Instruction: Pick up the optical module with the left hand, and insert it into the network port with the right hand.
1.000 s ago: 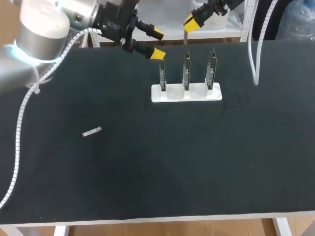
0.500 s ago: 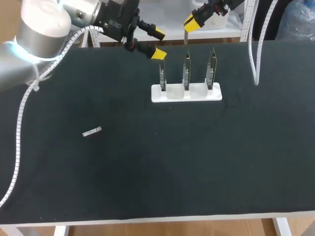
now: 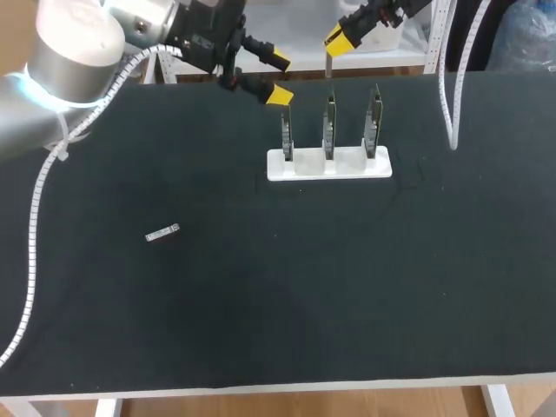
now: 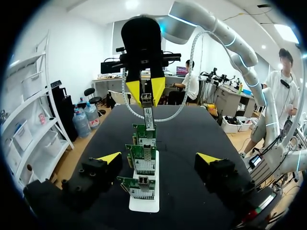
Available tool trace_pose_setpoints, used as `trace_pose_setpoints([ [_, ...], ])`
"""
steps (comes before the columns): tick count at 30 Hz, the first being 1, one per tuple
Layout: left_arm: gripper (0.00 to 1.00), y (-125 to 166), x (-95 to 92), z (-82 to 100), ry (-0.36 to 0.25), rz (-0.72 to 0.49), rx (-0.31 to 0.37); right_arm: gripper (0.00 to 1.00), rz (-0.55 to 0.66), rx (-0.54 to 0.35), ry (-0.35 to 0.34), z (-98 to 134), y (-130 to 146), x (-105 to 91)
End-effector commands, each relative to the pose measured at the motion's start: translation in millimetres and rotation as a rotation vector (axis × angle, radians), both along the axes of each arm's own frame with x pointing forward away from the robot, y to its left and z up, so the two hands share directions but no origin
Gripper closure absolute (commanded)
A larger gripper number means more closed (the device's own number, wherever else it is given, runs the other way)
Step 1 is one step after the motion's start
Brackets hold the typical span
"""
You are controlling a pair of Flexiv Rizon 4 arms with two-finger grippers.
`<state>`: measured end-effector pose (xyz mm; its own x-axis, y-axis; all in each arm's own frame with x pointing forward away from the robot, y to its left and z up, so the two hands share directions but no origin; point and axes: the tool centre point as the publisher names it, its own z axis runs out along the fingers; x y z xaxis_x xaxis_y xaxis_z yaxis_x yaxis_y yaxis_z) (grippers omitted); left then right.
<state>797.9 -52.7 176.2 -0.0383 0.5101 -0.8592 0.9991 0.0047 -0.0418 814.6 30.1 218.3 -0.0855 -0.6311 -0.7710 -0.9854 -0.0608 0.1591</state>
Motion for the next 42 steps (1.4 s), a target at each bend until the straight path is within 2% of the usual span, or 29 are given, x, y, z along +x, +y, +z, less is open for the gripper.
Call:
trace_pose_setpoints([
  [1,0.00,0.2,-1.3,0.6,-0.005,0.000,-0.001,1.00,0.043,0.000,0.034,1.8,0.7,7.7],
  [28,0.00,-2.6,-1.0,-0.8,-0.002,-0.017,-0.008,1.00,0.028,0.000,0.031,0.8,-5.4,8.1],
  [42,0.00,-2.6,-1.0,-0.8,-0.002,-0.017,-0.008,1.00,-0.063,-0.019,-0.007,-3.0,-3.4,4.9],
])
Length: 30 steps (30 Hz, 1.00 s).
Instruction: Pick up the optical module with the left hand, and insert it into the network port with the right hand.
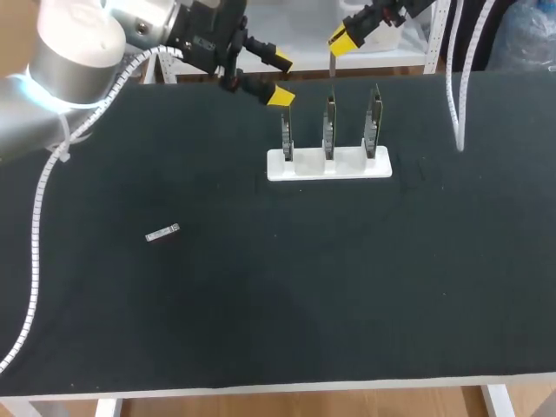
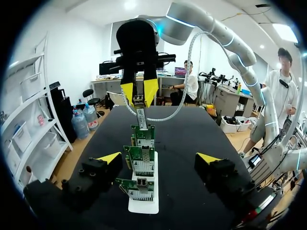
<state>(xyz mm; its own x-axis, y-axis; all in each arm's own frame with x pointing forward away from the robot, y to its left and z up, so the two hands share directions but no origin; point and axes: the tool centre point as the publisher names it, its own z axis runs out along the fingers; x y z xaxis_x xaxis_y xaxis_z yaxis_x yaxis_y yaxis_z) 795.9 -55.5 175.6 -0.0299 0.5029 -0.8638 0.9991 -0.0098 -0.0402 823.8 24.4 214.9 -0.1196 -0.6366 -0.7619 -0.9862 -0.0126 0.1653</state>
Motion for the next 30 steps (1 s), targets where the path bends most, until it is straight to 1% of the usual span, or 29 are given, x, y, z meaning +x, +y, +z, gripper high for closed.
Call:
trace_pose_setpoints([
  [1,0.00,0,1.1,-0.2,0.000,-0.003,0.001,1.00,-0.026,-0.004,-0.014,0,3,-4.5],
  [13,0.00,0,1.1,-0.2,0.000,-0.003,0.001,1.00,-0.037,-0.020,-0.010,-3,3,-12.3],
  [16,0.00,0,1.1,-0.2,0.000,-0.003,0.001,1.00,-0.024,-0.034,-0.023,-4,3,-14.3],
  [18,0.00,0,1.1,-0.2,0.000,-0.003,0.001,1.00,-0.022,-0.040,-0.026,-4,2,-14.4],
  [22,0.00,0,1.1,-0.2,0.000,-0.003,0.001,1.00,-0.024,-0.024,-0.023,-6,1,-13.9],
  [30,0.00,0,1.1,-0.2,0.000,-0.003,0.001,1.00,0.002,-0.033,-0.016,-15,-1,-12.2],
])
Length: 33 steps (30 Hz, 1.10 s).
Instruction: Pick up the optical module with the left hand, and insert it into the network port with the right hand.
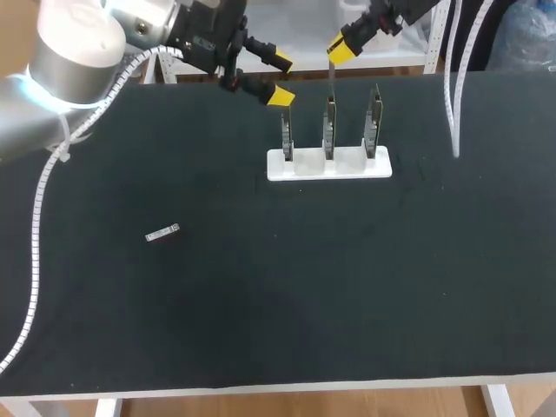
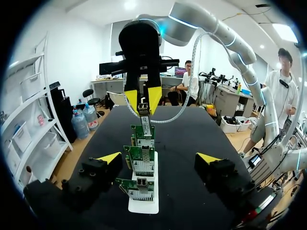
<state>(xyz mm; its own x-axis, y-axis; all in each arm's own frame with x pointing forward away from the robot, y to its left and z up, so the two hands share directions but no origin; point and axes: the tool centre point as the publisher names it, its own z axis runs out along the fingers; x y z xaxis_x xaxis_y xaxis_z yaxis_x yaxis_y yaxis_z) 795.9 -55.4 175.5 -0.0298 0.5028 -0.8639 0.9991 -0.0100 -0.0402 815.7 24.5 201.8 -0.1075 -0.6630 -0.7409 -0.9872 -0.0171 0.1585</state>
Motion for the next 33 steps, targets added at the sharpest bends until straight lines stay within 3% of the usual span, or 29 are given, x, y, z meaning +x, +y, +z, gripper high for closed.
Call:
trace_pose_setpoints([
  [1,0.00,0,1.0,-0.1,0.000,-0.003,0.001,1.00,-0.007,-0.001,-0.008,-3,-2,-3.7],
  [33,0.00,0,1.0,-0.1,0.000,-0.003,0.001,1.00,0.085,0.001,0.018,-18,-8,6.4],
])
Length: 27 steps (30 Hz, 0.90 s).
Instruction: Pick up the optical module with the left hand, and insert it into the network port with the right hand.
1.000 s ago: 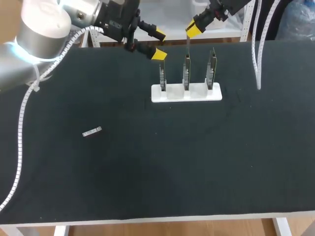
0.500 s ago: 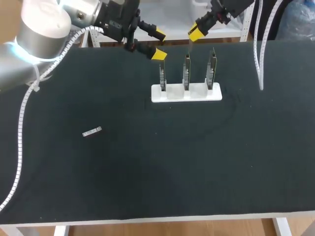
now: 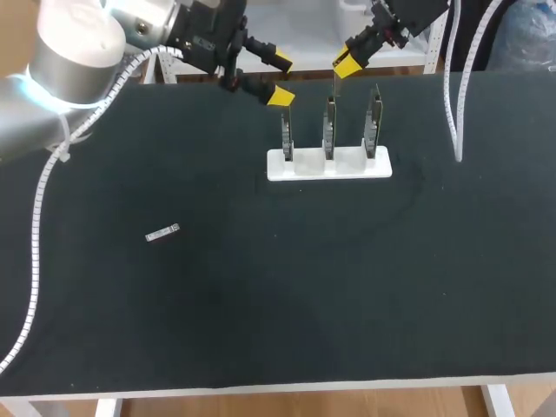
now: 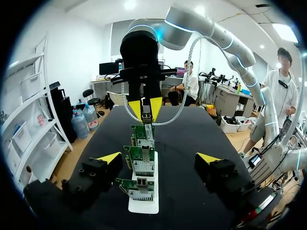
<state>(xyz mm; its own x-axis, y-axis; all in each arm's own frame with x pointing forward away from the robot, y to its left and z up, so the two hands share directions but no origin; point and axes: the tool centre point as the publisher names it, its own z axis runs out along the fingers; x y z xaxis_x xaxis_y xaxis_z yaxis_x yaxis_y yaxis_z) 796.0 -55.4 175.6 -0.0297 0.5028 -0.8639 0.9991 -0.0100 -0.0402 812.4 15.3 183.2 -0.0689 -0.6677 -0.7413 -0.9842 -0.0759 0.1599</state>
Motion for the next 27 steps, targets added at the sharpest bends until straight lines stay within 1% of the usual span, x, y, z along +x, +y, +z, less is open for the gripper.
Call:
trace_pose_setpoints([
  [1,0.00,0.1,1.0,-0.1,0.000,-0.002,0.001,1.00,0.030,0.000,0.017,0.8,1.5,9.8],
  [20,0.00,0.1,1.0,-0.1,0.000,-0.002,0.001,1.00,0.054,0.003,0.032,-4.8,8.5,10.2],
  [27,0.00,0.1,1.0,-0.1,0.000,-0.002,0.001,1.00,0.060,-0.001,0.032,-6.5,8.4,14.3],
])
